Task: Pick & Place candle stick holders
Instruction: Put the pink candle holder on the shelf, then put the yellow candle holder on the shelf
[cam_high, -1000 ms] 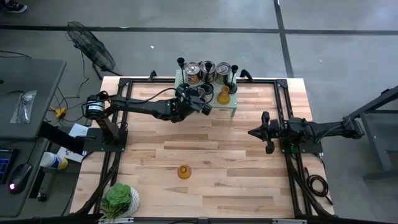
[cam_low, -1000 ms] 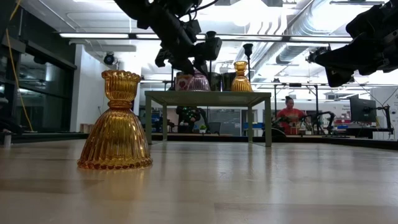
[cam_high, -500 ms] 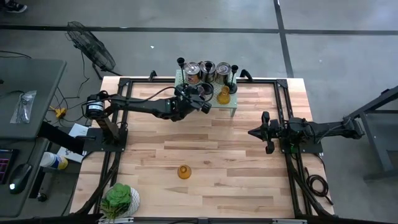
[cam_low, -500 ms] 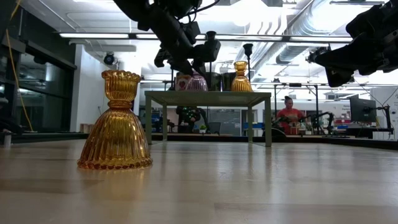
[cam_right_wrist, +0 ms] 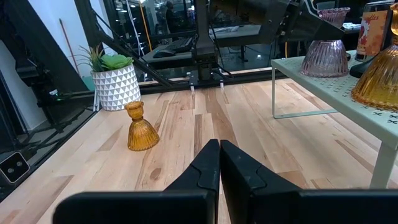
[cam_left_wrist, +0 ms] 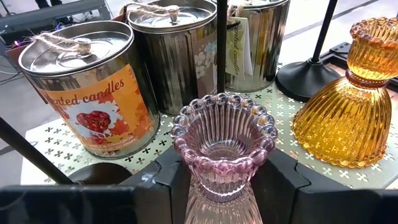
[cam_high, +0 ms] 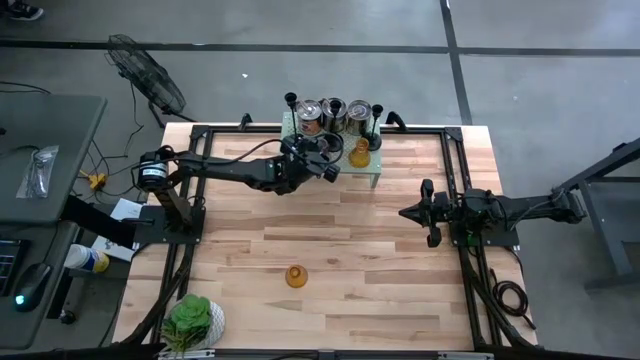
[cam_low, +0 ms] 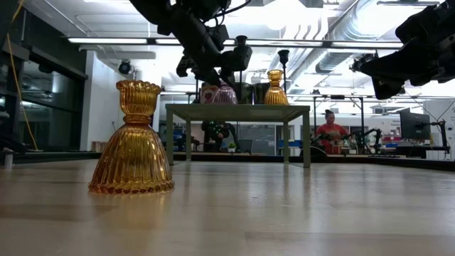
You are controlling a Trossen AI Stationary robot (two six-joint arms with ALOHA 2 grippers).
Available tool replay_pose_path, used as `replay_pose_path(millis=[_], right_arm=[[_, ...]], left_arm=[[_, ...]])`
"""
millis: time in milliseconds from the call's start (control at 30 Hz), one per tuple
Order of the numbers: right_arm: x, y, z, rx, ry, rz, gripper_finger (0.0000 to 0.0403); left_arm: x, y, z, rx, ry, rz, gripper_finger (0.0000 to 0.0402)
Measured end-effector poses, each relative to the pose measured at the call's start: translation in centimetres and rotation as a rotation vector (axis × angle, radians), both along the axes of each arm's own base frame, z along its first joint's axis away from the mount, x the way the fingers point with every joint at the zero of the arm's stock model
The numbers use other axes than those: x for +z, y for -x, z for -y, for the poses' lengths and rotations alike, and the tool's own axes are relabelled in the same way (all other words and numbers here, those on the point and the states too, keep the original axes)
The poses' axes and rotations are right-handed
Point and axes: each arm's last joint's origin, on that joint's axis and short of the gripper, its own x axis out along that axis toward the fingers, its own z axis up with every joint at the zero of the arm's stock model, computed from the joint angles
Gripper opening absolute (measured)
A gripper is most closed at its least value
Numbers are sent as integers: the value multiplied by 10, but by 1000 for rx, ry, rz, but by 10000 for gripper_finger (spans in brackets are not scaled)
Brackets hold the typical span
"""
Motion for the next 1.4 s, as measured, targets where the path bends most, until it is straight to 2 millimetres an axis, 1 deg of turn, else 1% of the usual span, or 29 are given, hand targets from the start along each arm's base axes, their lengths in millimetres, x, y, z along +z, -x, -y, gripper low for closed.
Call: replay_pose_path(millis=[300,400,500,733,900,1000,1200,1300,1400], right_arm=[[0,0,0,0,0,0,4],[0,0,0,0,0,0,4],[0,0,0,0,0,0,4],[0,0,0,0,0,0,4],[0,0,0,0,0,0,4],[0,0,0,0,0,0,4],[0,0,0,0,0,0,4],[0,0,0,0,0,0,4],[0,0,0,0,0,0,4]], left_arm=[[0,0,0,-13,-20,-30,135],[0,0,0,-14,-37,-53,146],[-1,1,0,-19,-45,-74,173],[-3,0,0,-24,-42,-86,255],[-2,1,0,-23,-46,-85,290],[5,3,1,-41,-77,-107,298],[18,9,5,-69,-102,-112,301],[23,15,13,-87,-105,-100,301],[25,28,27,-117,-112,-85,301]])
